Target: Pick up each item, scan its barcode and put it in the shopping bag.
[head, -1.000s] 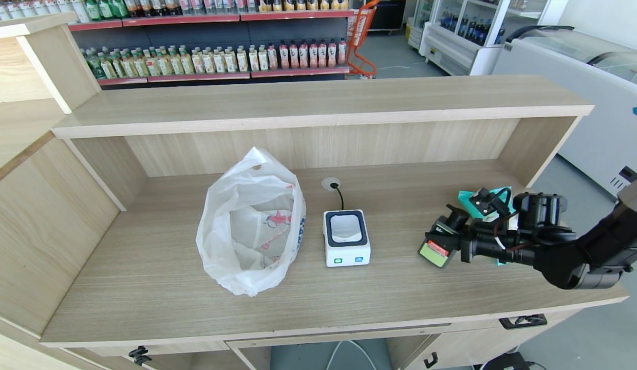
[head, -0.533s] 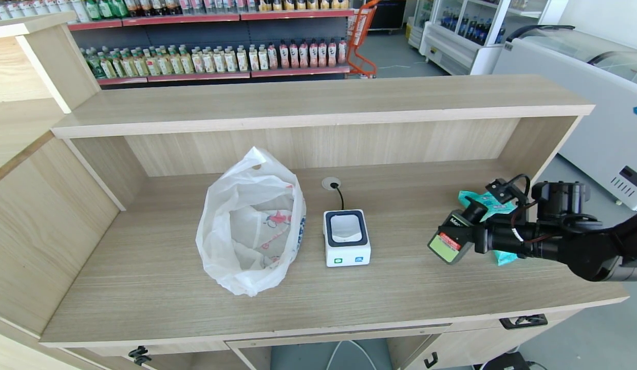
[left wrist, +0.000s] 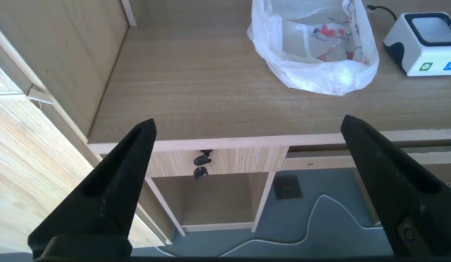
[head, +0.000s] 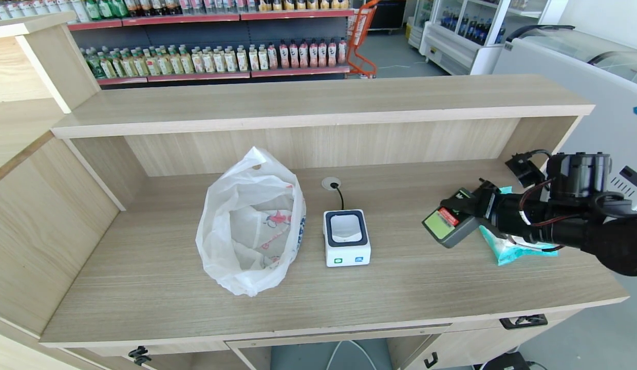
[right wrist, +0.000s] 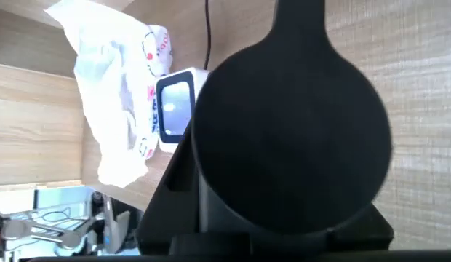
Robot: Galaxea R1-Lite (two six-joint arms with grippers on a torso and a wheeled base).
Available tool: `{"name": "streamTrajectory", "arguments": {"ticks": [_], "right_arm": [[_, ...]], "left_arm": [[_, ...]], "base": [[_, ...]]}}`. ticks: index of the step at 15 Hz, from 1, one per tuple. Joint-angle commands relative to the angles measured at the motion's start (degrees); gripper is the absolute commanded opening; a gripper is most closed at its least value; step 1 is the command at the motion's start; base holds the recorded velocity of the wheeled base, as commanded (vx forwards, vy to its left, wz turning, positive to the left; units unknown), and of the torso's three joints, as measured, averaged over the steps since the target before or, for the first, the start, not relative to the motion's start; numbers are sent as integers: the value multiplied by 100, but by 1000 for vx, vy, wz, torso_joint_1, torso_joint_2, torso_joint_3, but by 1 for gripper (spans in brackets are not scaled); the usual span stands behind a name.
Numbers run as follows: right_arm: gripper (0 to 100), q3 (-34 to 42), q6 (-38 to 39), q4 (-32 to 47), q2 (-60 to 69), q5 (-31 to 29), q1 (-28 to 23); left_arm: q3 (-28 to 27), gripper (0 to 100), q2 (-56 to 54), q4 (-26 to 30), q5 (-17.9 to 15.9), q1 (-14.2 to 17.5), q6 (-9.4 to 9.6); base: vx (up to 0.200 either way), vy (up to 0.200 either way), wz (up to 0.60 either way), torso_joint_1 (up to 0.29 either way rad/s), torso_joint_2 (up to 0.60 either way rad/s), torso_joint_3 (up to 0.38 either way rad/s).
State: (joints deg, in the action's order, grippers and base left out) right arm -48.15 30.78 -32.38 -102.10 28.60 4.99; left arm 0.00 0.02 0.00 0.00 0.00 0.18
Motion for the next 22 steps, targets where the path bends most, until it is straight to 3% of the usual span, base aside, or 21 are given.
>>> {"name": "streamTrajectory", "arguments": {"ticks": [1, 5, 7, 10, 13, 17, 19, 22], "right_arm": [[0, -528, 780, 891, 814, -425, 380], [0, -1293, 2195, 1963, 1271, -1243, 1039], [0, -2181, 3241, 3370, 1394, -1647, 1444], [0, -2937, 4542, 5048, 1412, -2245, 2059], [0, -3086, 5307, 5356, 1465, -2684, 2569], [0, -3315, 5799, 6077, 1561, -2667, 3008], [0, -3789, 6335, 6727, 1482, -2605, 3149], [0, -4431, 6994, 7360, 1429, -1999, 3202]], "left_arm": [[0, 100, -2, 0, 0, 0, -1], [0, 100, -2, 0, 0, 0, -1], [0, 100, -2, 0, 0, 0, -1], [0, 100, -2, 0, 0, 0, -1], [0, 100, -2, 0, 0, 0, -1], [0, 100, -2, 0, 0, 0, -1], [0, 100, -2, 0, 0, 0, -1], [0, 100, -2, 0, 0, 0, -1]], "base": [[0, 0, 0, 0, 0, 0], [0, 0, 0, 0, 0, 0], [0, 0, 0, 0, 0, 0], [0, 0, 0, 0, 0, 0], [0, 0, 0, 0, 0, 0], [0, 0, 0, 0, 0, 0], [0, 0, 0, 0, 0, 0], [0, 0, 0, 0, 0, 0]]}}
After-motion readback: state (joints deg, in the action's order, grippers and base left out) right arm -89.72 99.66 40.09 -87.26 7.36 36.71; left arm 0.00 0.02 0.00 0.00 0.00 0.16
